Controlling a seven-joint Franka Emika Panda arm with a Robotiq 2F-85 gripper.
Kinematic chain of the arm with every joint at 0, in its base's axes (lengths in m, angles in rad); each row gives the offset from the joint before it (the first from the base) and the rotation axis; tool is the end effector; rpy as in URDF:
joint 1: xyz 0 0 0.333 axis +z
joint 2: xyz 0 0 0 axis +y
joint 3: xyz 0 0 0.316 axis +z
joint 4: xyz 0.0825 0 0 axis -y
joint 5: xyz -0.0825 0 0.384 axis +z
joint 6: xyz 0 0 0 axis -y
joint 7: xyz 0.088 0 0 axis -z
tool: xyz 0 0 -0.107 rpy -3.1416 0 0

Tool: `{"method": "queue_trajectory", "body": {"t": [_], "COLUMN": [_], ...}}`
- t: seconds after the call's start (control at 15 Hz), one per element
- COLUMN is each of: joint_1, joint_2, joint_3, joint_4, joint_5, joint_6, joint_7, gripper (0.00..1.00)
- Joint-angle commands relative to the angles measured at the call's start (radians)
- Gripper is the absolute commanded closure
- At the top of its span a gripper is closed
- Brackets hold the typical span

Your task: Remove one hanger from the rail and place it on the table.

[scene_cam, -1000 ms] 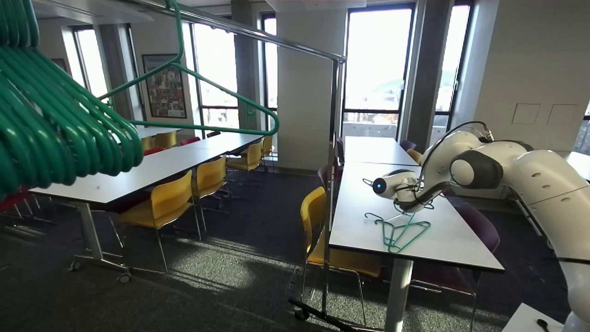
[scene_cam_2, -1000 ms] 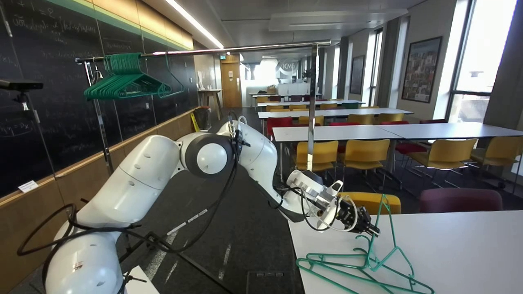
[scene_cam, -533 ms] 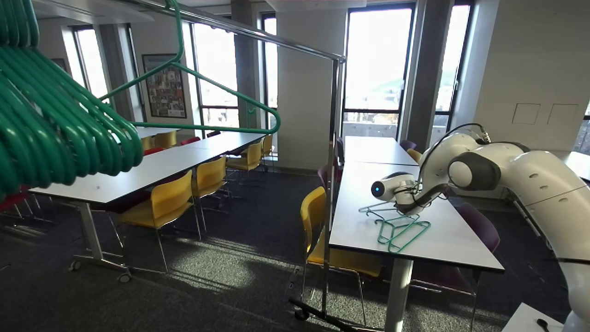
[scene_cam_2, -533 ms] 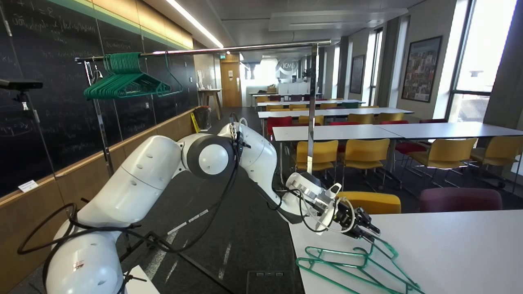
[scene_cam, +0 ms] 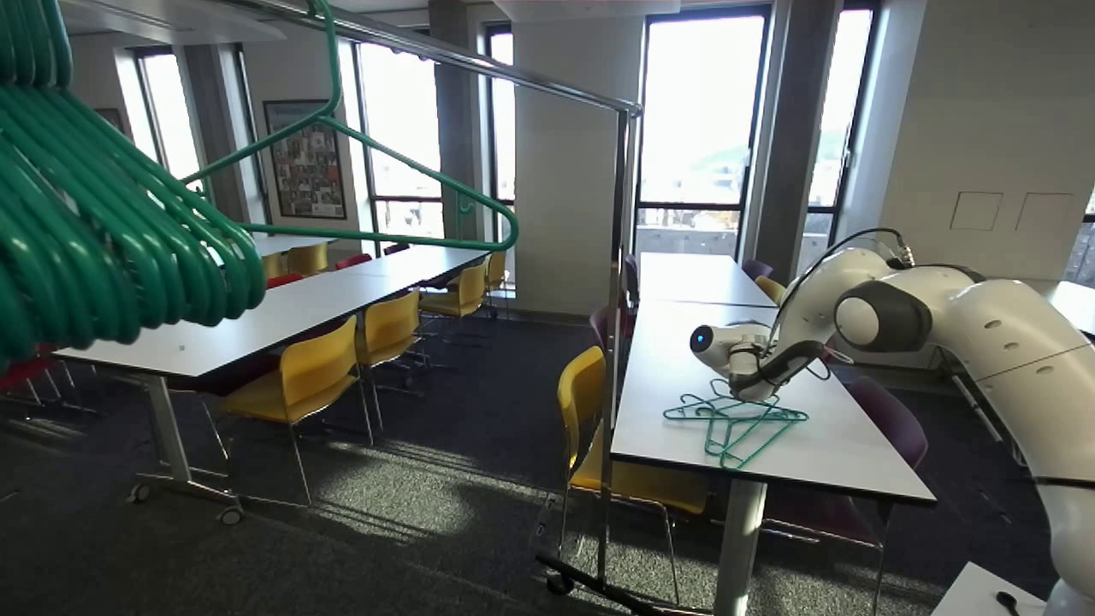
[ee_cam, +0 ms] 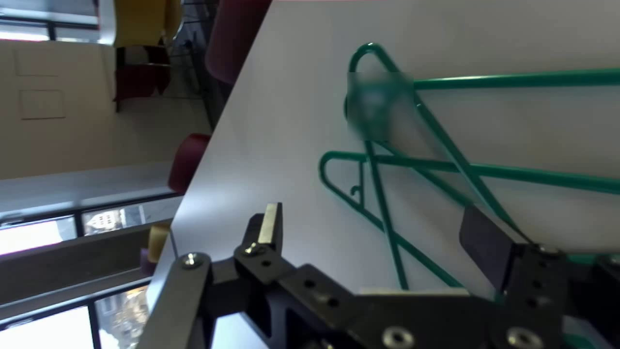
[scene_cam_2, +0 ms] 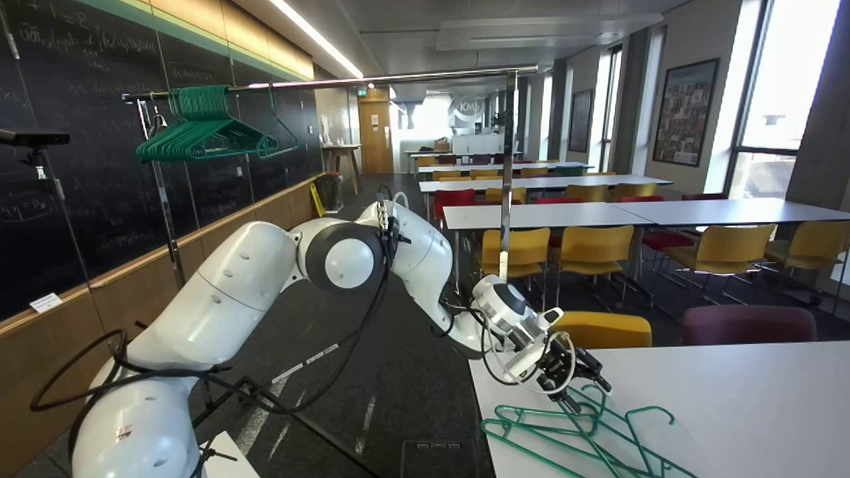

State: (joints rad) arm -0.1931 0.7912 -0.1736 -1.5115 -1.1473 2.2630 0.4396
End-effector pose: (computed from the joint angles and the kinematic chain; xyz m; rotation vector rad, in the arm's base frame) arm 0.6708 -0.2603 0.2116 2.1747 0.0663 -0.0159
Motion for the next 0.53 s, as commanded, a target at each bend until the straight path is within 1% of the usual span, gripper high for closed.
{"method": "queue_trajectory", "body": {"t": [0.0,0.07,0.27,0.33,0.47], "joint_1": [-0.051,-0.06,-0.068,-0.067,-0.057], "joint_2": [-0.077,-0.097,-0.21,-0.264,-0.339], "joint_3": [0.058,0.068,0.092,0.099,0.109], "joint_4": [-0.031,-0.038,-0.097,-0.13,-0.154], "joint_5": [0.223,0.295,0.509,0.578,0.717], "joint_6": [-0.025,-0.033,-0.064,-0.082,-0.144], "joint_7": [-0.261,-0.334,-0.541,-0.601,-0.707], "gripper": [0.0,0.0,0.0,0.0,0.0]}}
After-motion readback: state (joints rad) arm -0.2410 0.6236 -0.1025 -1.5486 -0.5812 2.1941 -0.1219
